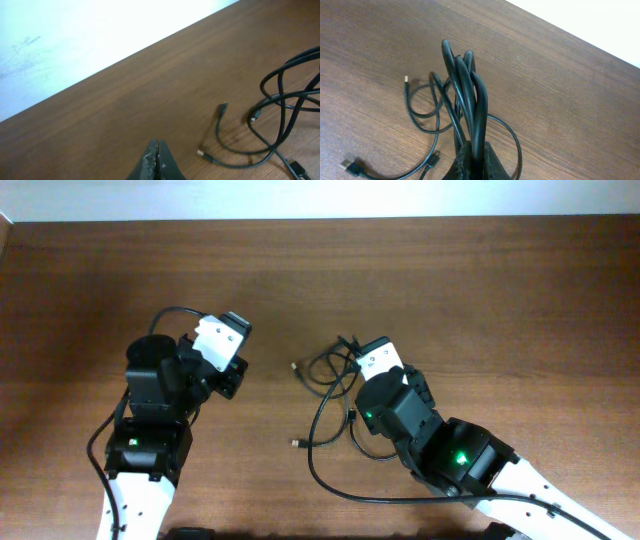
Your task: Untangle cables
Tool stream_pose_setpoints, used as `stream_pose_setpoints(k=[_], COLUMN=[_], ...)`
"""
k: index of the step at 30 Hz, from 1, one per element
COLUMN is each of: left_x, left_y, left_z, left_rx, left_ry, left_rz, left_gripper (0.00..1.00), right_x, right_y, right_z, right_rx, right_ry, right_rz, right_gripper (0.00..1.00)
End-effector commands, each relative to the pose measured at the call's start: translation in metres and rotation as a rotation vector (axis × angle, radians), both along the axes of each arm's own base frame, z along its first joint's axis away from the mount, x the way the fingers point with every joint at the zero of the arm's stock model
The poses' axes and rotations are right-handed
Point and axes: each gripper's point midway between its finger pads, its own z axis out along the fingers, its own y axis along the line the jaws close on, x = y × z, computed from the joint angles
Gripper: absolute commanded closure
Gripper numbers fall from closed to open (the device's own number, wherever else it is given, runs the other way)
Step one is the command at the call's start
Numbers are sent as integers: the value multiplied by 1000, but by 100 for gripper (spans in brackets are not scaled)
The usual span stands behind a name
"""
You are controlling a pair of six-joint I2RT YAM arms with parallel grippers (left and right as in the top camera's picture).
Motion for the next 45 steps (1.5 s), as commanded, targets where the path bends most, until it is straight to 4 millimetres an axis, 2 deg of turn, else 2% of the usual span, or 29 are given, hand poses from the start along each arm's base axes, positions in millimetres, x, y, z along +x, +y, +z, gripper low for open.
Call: stream_pose_setpoints(k=[1, 2, 3, 5, 7, 9, 13, 15, 16, 17, 18, 19, 20, 21, 23, 25, 26, 27, 28, 30, 33, 34, 38, 41, 42, 43, 45], left_x=[-10, -20, -27, -19, -17, -11, -23, -30, -29, -27, -26, -25, -26, -27, -33, -9, -10, -20, -32, -46, -47, -47, -40, -32, -29, -24, -22], left_y=[-20, -40, -52, -55, -67, -68, -94, -106, -107, -107, -107, -107, -107, -107, -103, -75, -72, -70, -66, -65, -74, -84, -117, -127, -128, -130, -131], left_z=[18, 26, 25, 7, -16, -34, -44, -43, -43, -40, -38, -37, -38, -40, -52, -72, -67, -52, -35, -18, -32, -47, -80, -75, -72, -65, -62], left_rx=[-96, -137, -107, -70, -90, -109, -144, -142, -141, -137, -135, -135, -136, -138, -139, 9, 23, 25, 38, 35, 39, 46, 40, 44, 44, 45, 45], left_ry=[-19, -42, -74, -52, -5, 53, 96, 97, 92, 72, 59, 56, 60, 76, 151, 171, 159, 131, 97, 58, 98, 127, 178, 119, 95, 52, 37], left_rz=[-109, -246, -361, -405, -509, -515, -617, -656, -657, -658, -660, -660, -659, -658, -636, -431, -415, -414, -399, -405, -454, -516, -633, -654, -654, -653, -653], left_gripper=[100, 95, 89, 75, 64, 61, 58, 37, 37, 83, 95, 62, 37, 30, 34, 48, 50, 48, 48, 48, 48, 49, 48, 52, 57, 68, 100], right_x=[-1, -12, -21, -41, -49, -52, -55, -55, -55, -55, -55, -55, -55, -55, -38, -22, -17, -12, -11, -11, -14, -14, -17, -19, -19, -19, -22], right_y=[8, 40, 62, 87, 92, 91, 88, 88, 88, 88, 88, 88, 86, 86, 72, 53, 45, 36, 33, 33, 41, 40, 45, 47, 47, 47, 50], right_z=[9, 12, 19, 32, 54, 70, 78, 78, 78, 78, 78, 76, 74, 74, 73, 71, 70, 68, 67, 69, 70, 70, 69, 69, 69, 69, 69], right_rx=[54, 118, 189, 293, 346, 374, 386, 386, 386, 385, 384, 381, 374, 373, 313, 244, 214, 180, 167, 172, 198, 197, 212, 220, 219, 220, 229], right_ry=[-7, 24, 39, 83, 67, 37, 19, 19, 19, 19, 21, 26, 30, 31, -27, -76, -91, -101, -105, -110, -101, -101, -87, -79, -79, -79, -70], right_rz=[31, 215, 329, 478, 532, 545, 548, 548, 548, 548, 548, 547, 542, 542, 443, 324, 278, 232, 220, 221, 256, 256, 278, 293, 293, 294, 311], right_gripper=[96, 96, 96, 96, 96, 96, 96, 96, 96, 96, 96, 96, 96, 96, 96, 96, 96, 96, 96, 96, 96, 96, 96, 96, 96, 96, 96])
